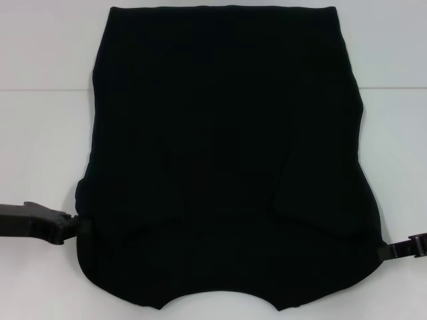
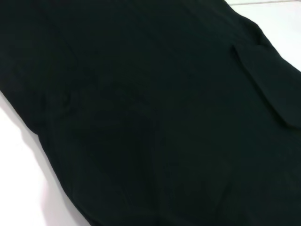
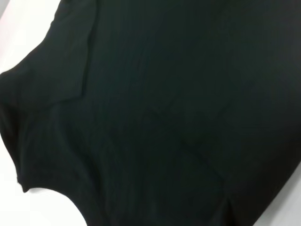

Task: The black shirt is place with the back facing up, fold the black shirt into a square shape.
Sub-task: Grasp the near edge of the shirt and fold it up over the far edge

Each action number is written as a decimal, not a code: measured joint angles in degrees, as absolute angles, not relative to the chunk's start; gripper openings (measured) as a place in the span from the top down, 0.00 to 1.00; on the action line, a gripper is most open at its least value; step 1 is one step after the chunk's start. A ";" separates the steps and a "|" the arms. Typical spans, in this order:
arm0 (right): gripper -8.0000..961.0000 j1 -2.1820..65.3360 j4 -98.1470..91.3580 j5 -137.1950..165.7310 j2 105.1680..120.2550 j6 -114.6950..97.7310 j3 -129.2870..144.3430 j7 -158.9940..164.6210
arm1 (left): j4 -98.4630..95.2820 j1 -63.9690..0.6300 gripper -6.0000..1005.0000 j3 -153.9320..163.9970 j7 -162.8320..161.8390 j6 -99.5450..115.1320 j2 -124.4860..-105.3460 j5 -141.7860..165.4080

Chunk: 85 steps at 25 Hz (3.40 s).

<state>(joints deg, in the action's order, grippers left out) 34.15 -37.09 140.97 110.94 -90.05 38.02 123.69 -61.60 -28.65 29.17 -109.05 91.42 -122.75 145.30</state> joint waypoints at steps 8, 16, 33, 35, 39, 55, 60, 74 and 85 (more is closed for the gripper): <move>0.94 31.73 -37.44 140.97 111.10 -91.71 34.90 121.13 | -62.20 -28.51 0.96 28.79 -111.65 95.43 -122.52 145.11; 0.94 28.64 -40.51 141.01 111.30 -94.96 30.77 118.78 | -62.14 -28.66 0.96 28.57 -115.56 102.50 -121.88 144.99; 0.94 20.55 -43.93 141.26 111.45 -103.61 22.27 110.52 | -60.09 -24.95 0.96 22.74 -114.59 113.79 -121.72 144.18; 0.94 19.65 -43.93 141.23 111.49 -104.08 22.04 109.90 | -60.18 -24.09 0.96 22.26 -114.17 115.03 -121.92 144.13; 0.94 19.42 -43.76 141.00 111.57 -104.05 18.99 108.31 | -59.58 -23.81 0.96 19.39 -113.86 115.71 -121.81 142.85; 0.94 37.40 -35.79 140.84 106.66 -89.25 13.81 110.93 | -34.98 -39.62 0.96 17.67 -115.62 89.76 -114.77 126.20; 0.94 43.28 -32.58 140.81 105.53 -79.25 14.70 112.59 | -32.03 -43.89 0.96 17.81 -115.39 78.81 -114.43 122.06; 0.94 54.36 -20.87 135.67 108.30 -46.62 21.20 109.05 | -21.76 -49.23 0.96 18.08 -100.18 46.55 -116.22 108.52; 0.94 55.71 -15.42 130.46 113.16 -29.68 22.27 96.55 | -19.17 -49.75 0.96 17.95 -86.56 36.20 -119.93 103.04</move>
